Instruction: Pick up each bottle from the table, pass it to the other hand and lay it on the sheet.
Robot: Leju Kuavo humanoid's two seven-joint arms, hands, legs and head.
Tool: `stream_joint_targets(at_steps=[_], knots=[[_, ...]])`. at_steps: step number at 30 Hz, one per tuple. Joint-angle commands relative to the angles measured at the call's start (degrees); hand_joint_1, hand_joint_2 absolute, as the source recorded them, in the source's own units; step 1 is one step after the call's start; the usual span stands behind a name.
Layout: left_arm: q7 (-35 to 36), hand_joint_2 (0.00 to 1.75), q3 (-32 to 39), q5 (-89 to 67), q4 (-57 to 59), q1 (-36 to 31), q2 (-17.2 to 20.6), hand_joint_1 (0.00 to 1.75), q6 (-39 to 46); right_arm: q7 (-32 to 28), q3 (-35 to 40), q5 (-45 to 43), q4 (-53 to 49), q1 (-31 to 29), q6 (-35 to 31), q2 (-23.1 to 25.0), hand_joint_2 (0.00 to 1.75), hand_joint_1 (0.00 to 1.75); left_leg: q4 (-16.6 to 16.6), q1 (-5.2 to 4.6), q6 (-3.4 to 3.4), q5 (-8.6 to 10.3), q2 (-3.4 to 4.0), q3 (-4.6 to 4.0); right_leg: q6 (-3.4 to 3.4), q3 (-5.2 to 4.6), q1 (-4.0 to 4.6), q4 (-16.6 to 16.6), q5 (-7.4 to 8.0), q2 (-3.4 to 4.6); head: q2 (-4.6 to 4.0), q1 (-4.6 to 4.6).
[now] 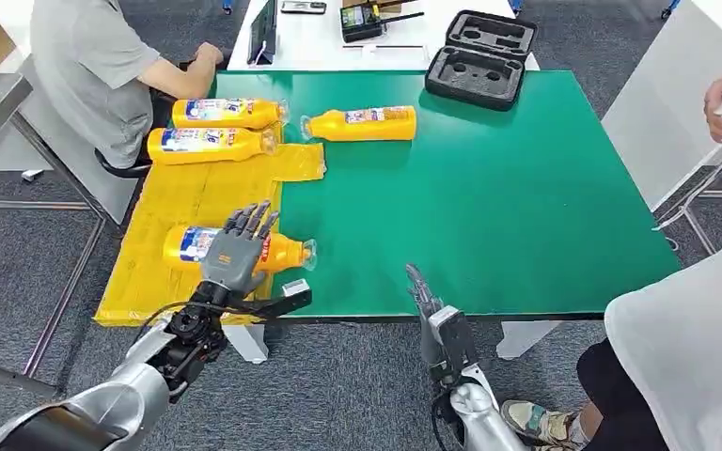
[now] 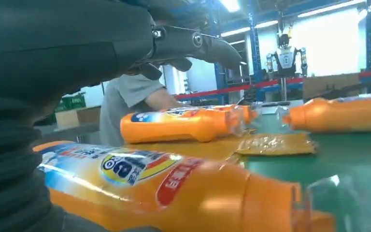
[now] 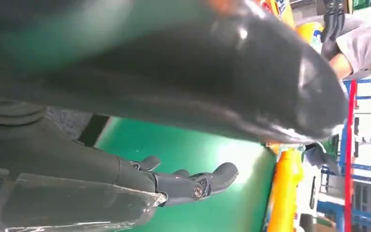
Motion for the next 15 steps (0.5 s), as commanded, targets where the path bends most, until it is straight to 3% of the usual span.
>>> stream_joint_targets(at_steps=[1,5,7,12,15], knots=[[5.7,1.75,2.5,-5.2,-3.1,5.5,0.8,0.00,1.7,0.1,-2.5,0.3,-3.1,2.9,-0.7,-1.4,0.00,0.00,-0.1,0.06,-0.12,-0.09,0.02,0.29,-0.12,0.28,0.06,-0.1,-0.08,0.01,0.00,-0.02],[7.5,1.75,2.9,-6.2,-6.4,8.0,1.6,0.00,1.4,0.1,-3.2,0.4,-3.8,3.7,-0.9,-1.4,0.00,0.00,-0.1,0.06,-0.11,-0.10,0.13,0.27,-0.12,0.23,0.07,-0.1,-0.07,0.11,0.00,-0.02],[11.0,1.75,3.3,-10.2,-18.5,13.6,3.5,0.00,-4.0,0.1,-4.3,1.0,-5.2,5.0,-0.7,-1.1,0.00,0.00,0.0,0.05,-0.07,-0.05,0.07,0.12,-0.07,0.09,0.05,0.0,-0.04,0.06,0.00,-0.02],[6.7,1.75,3.6,-9.6,-45.4,24.6,5.9,0.00,-12.8,0.1,-4.1,2.0,-5.6,5.2,-0.9,-1.0,0.00,0.00,0.0,0.10,-0.12,-0.17,0.19,0.21,-0.12,0.17,0.10,0.0,-0.10,0.17,0.00,-0.02],[3.0,1.75,3.8,-6.8,-48.5,26.1,6.2,0.00,-12.1,0.1,-3.6,2.0,-5.4,5.0,-0.1,-1.0,0.00,0.00,0.0,0.07,-0.08,-0.10,0.17,0.04,-0.08,-0.01,0.06,0.0,-0.03,0.15,0.00,-0.02]])
